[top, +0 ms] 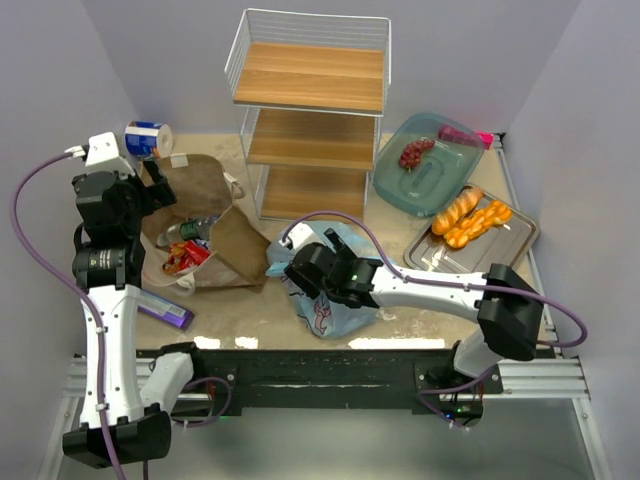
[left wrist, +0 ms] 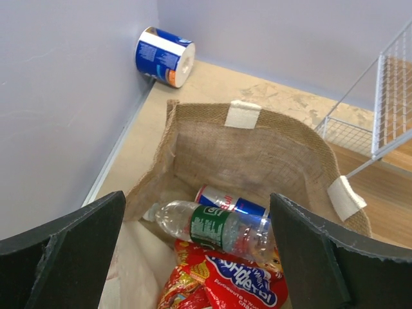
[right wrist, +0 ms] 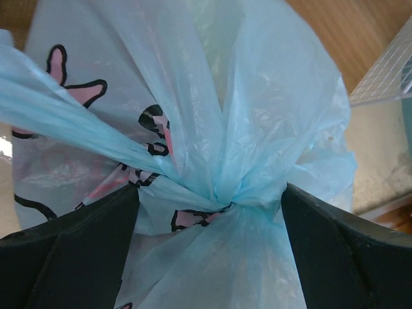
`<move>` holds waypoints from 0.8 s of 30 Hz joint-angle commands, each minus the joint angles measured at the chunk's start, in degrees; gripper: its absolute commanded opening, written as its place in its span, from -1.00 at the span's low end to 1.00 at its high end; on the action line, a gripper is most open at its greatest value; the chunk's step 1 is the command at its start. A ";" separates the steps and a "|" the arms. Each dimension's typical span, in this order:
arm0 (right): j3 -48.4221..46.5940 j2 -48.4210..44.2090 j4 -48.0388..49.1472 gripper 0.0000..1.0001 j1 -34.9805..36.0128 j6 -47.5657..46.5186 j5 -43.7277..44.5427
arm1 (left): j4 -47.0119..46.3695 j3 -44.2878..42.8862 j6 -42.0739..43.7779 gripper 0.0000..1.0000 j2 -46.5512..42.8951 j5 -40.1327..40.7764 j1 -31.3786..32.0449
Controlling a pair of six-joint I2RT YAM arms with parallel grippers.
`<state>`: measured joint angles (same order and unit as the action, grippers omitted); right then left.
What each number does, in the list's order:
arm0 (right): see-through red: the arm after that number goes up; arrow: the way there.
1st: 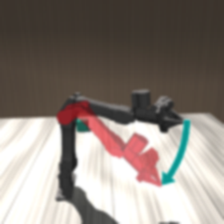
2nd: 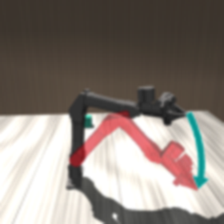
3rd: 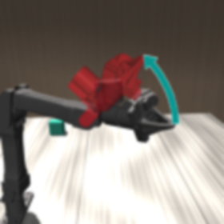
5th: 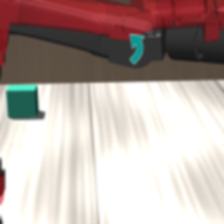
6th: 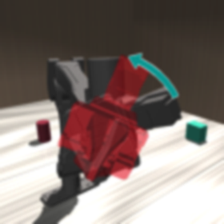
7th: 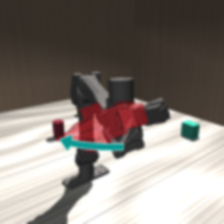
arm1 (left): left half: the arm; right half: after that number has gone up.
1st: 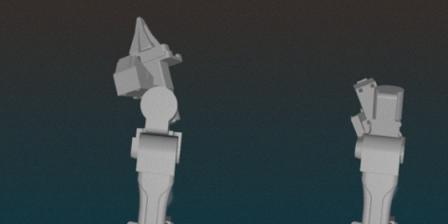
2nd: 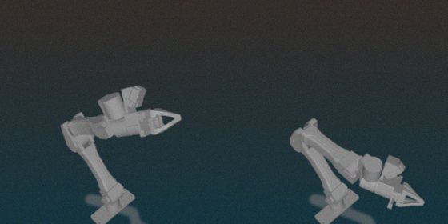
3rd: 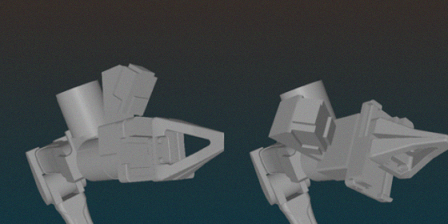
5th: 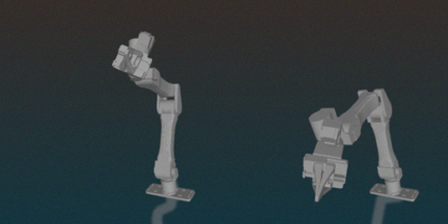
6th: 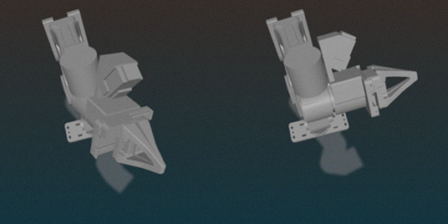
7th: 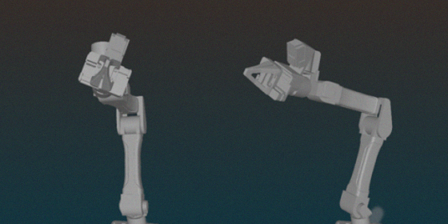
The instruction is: Place the mixed food into the grocery bags and tie them
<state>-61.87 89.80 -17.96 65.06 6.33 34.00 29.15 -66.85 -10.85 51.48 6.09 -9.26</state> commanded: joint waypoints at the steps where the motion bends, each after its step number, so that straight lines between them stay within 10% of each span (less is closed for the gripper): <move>1: -2.38 0.11 -3.75 0.74 -1.33 4.22 1.34 | 1.35 -1.36 1.09 1.00 -0.94 6.11 -0.32; 7: -4.21 -4.27 -5.42 -0.99 -1.95 5.10 -2.27 | -0.58 -0.82 -0.83 1.00 -0.17 -2.28 -0.24; 17: -24.33 -16.58 -7.81 -1.00 -1.16 2.90 -18.96 | -1.02 -13.73 -1.98 1.00 5.64 -0.56 -0.76; 24: -44.02 -6.43 0.37 -1.00 -1.16 1.32 -26.09 | 0.56 -19.18 -0.57 1.00 6.52 4.28 -0.68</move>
<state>-95.79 76.88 -27.62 63.75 9.13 13.30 30.50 -81.19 -12.38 57.47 7.46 -9.43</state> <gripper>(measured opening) 0.030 0.996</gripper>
